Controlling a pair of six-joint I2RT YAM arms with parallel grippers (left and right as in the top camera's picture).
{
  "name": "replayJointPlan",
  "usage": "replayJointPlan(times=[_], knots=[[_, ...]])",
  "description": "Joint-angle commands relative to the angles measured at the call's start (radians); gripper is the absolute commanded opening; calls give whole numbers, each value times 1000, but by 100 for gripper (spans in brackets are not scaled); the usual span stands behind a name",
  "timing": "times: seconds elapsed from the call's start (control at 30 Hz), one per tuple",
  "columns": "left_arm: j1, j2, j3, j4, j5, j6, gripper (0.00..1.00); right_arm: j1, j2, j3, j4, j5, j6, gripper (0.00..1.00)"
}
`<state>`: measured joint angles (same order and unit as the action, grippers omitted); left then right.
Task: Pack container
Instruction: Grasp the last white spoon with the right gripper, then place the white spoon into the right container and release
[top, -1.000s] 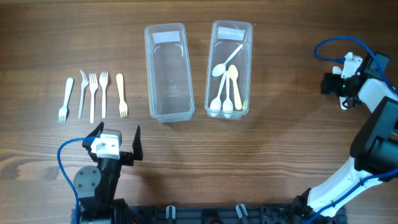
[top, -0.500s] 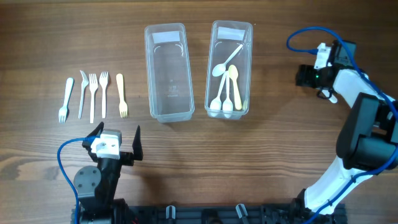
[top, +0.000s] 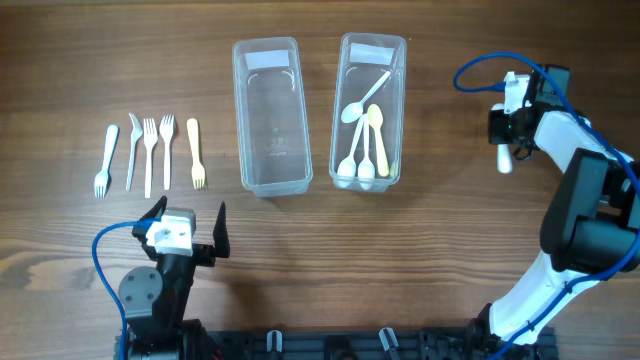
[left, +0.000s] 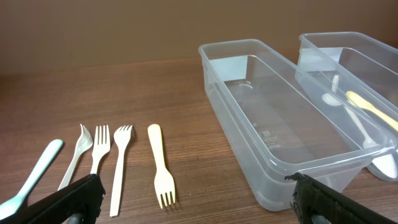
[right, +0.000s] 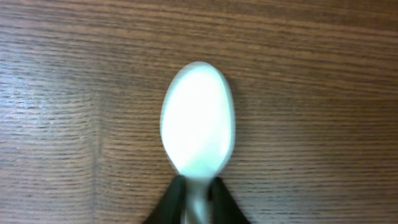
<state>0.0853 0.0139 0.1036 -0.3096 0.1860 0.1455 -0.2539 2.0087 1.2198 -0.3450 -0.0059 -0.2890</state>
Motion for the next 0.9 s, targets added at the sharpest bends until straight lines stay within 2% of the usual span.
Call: replayJointPlan(times=[0.0, 0.3, 0.47, 0.7, 0.83, 0.87], knots=[[-5, -7, -8, 3, 19, 16, 100, -10, 58, -36, -11, 59, -20, 4], [-5, -7, -8, 3, 19, 16, 100, -2, 34, -25, -6, 46, 232, 4], [-5, -7, -8, 3, 19, 16, 100, 14, -119, -13, -14, -10, 275, 4], [-5, -7, -8, 3, 19, 16, 100, 16, -368, -14, -42, -192, 359, 4], [-5, -7, -8, 3, 19, 16, 100, 15, -421, -14, -64, -175, 380, 4], [-5, -7, -8, 3, 19, 16, 100, 15, -419, -19, -67, -123, 403, 25]])
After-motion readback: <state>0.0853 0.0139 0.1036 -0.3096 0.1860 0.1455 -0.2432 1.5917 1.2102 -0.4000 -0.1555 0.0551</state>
